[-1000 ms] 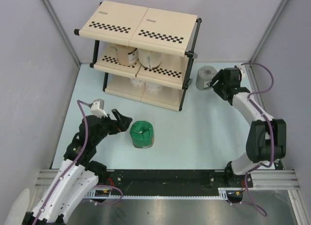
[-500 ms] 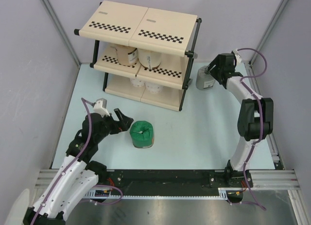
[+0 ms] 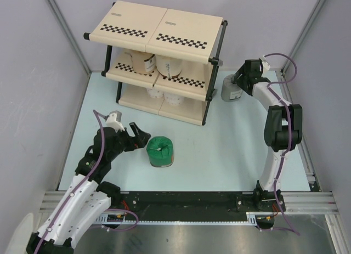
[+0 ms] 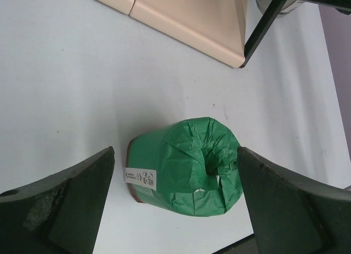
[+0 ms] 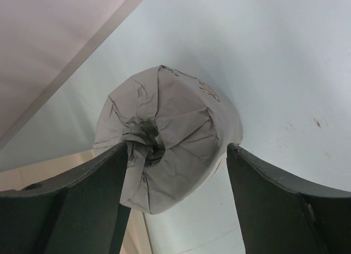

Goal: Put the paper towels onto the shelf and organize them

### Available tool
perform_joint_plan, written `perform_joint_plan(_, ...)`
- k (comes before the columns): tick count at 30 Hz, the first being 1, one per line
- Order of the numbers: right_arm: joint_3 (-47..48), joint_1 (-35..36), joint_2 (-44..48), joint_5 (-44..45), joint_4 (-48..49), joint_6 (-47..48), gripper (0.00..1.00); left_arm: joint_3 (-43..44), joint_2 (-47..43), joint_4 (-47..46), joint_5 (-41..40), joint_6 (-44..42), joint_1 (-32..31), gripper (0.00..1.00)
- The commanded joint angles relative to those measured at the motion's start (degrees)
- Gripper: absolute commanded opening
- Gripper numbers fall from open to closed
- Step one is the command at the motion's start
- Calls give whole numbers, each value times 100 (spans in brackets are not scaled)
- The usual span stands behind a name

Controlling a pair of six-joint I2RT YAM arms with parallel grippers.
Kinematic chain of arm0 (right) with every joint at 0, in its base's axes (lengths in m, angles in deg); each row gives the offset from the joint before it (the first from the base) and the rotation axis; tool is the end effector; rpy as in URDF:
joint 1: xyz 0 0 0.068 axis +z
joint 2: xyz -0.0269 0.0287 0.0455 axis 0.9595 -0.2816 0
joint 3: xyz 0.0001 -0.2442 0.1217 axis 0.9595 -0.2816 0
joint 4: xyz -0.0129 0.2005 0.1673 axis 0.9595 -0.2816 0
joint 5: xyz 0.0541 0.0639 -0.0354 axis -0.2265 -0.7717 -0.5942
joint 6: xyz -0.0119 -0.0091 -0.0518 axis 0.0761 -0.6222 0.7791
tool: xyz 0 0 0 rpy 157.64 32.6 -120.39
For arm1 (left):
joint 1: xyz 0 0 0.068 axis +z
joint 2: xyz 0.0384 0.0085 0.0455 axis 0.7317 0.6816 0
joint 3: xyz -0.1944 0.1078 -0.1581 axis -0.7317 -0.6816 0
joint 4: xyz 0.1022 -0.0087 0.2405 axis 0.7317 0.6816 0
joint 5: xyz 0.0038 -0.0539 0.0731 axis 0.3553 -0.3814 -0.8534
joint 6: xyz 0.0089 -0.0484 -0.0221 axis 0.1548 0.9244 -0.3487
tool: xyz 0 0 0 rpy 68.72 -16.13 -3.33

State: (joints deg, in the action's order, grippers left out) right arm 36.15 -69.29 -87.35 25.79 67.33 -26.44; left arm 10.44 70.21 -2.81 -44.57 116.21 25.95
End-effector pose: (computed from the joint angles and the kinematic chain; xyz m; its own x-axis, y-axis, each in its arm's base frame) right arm 0.4650 0.0283 0.2448 -0.4219 0.5814 -0.6957 0.4424 0.8018 0.4017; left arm 0.1341 -0.0539 0.2670 -0.5613 -0.3723 -0.7391 0.1207 0.8467 -0.5182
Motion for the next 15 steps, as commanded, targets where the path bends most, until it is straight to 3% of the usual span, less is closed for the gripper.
perform_joint_plan(1,326,-5,-305,203,-68,108,77,132,17,-276,78,-95,25,97)
perform_joint_plan(12,827,-93,-885,124,-287,275,73,150,52,-223,7,-148,16,98)
perform_joint_plan(13,819,-102,-886,63,-296,275,70,141,43,-223,16,-148,16,98)
perform_joint_plan(15,687,-120,-807,1,-270,258,51,133,61,-232,16,-131,25,98)
